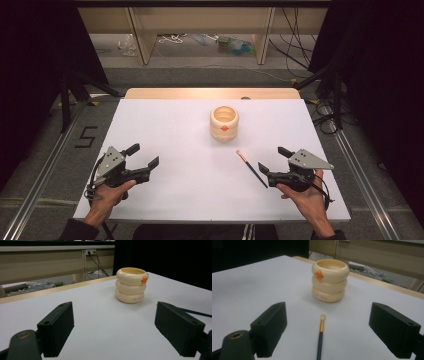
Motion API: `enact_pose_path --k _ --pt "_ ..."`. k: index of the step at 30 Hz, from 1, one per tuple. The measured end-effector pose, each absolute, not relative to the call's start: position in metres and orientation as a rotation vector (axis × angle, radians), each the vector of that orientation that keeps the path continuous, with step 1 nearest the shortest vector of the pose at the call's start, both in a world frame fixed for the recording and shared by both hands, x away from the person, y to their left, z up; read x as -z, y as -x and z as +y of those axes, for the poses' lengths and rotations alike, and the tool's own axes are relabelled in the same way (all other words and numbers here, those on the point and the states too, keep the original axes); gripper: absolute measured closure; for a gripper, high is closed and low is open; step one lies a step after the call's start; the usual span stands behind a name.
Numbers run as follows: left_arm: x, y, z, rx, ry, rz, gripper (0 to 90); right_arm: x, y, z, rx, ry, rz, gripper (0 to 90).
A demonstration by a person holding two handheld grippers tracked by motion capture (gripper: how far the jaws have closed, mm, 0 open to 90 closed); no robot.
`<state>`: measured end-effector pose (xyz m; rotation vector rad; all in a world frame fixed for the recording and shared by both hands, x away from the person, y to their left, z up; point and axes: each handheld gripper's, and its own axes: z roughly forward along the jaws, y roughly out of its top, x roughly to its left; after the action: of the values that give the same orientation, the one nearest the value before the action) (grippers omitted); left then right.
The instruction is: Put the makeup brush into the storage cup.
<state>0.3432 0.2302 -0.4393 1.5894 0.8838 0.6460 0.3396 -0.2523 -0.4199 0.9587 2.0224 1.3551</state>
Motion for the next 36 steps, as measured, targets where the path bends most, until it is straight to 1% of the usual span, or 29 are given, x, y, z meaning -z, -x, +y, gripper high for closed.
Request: enact_pose_path --k 6,18,36 --pt "0.439 -0.343 0.23 -0.646 -1.59 0.884 15.4 0.419 -0.343 -0.251 -1.344 -0.951 2.04 16.0" --pt "0.44 -0.343 0.229 -0.642 -1.589 0.888 15.4 0.409 -0.359 -0.243 -1.206 -0.949 2.164 17.3" --pt "0.44 -0.344 0.229 -0.644 -1.594 0.882 15.4 0.403 -0.398 -0.219 -0.939 -0.894 2.4 18.5"
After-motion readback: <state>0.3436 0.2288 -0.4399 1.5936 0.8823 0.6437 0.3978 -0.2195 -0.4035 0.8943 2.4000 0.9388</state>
